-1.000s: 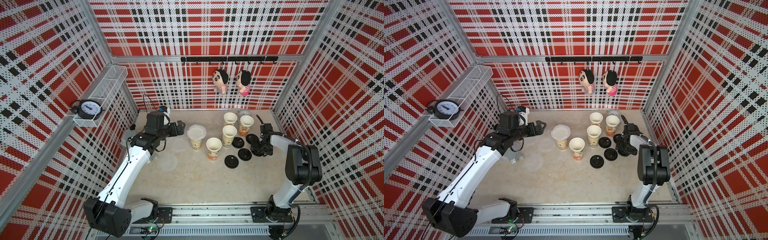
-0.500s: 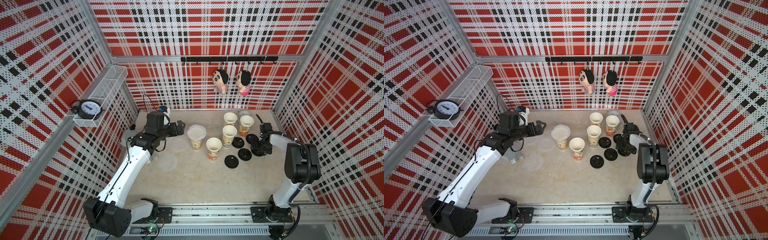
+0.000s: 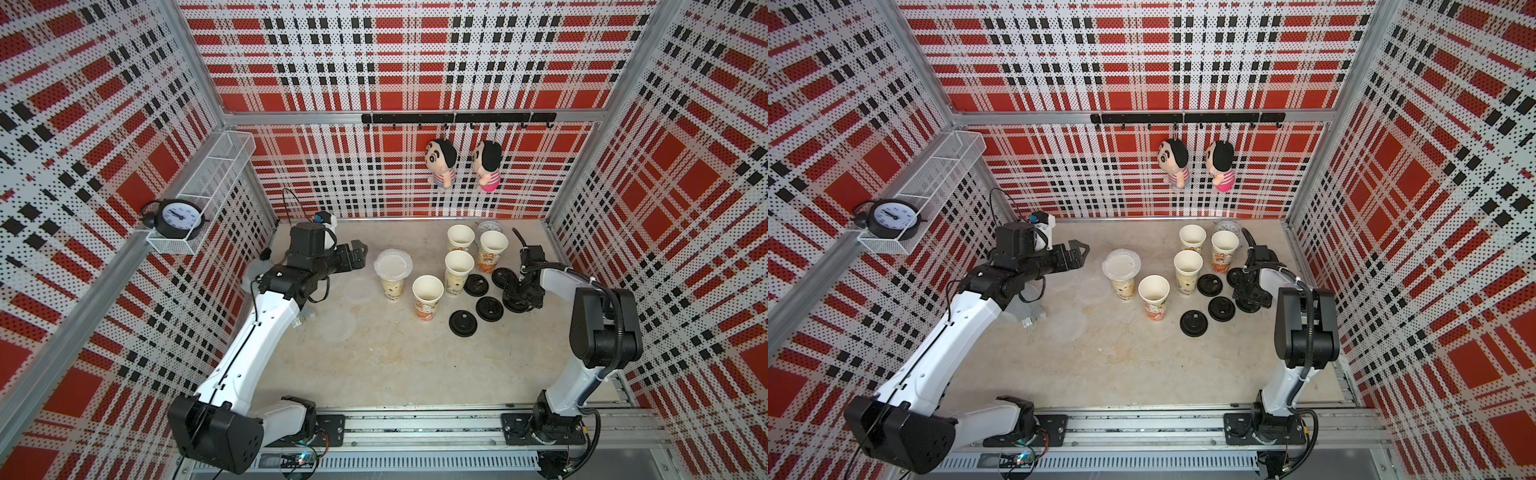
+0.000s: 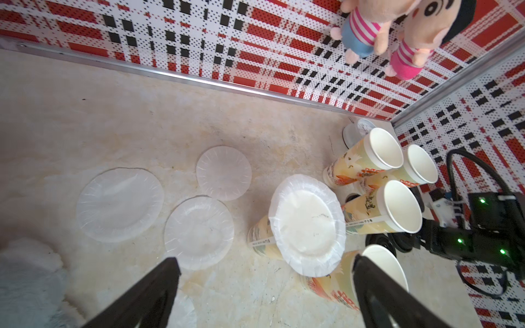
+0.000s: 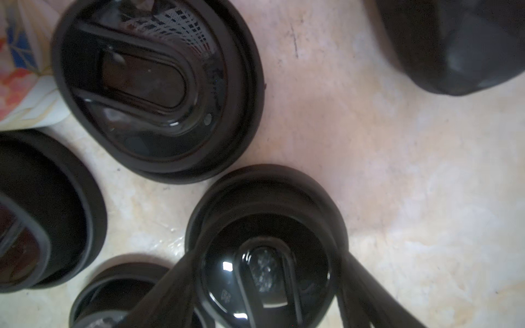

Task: Put the leak-proof paper on the milk tea cups
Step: Pick up the cup lid from the center of the board, then place the cup lid on the cup.

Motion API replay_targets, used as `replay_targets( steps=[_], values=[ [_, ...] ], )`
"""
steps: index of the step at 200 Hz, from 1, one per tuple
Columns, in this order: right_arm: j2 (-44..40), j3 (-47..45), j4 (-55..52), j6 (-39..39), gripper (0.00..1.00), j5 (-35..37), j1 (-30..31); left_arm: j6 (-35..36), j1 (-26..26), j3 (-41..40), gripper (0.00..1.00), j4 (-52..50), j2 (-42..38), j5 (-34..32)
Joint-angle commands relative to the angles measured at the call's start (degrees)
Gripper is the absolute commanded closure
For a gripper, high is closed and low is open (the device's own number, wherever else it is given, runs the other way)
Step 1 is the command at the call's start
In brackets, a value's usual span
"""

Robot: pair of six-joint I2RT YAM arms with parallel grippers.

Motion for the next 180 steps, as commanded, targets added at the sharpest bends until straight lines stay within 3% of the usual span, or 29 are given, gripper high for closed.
replay_targets(
  steps=[1,44,89,131,180],
  values=[
    [-6.72,0.61,-3.73,0.71,0.27,0.62,-0.09,0.88,1.25,-0.99,0.02,-0.28,-0.52,-0.26],
    [-16.66,5.67,-13.59,-0.32,0.28,3.86,4.58,1.14,3.30,-2.10,0.02,0.83,-1.28,2.02],
    [-16.85,19.93,-25.38,-0.80,0.29,7.59,15.53,1.81,4.53,-3.25,0.02,0.88,-1.80,2.60],
    [-7.76,37.60,-32.37,-0.69,0.30,10.46,28.89,1.96,5.75,-5.07,0.02,0.76,-2.78,2.61],
    [11.28,64.01,-39.37,-3.60,0.30,8.84,40.42,2.37,6.80,-5.89,0.02,0.06,-3.44,2.17]
  ],
)
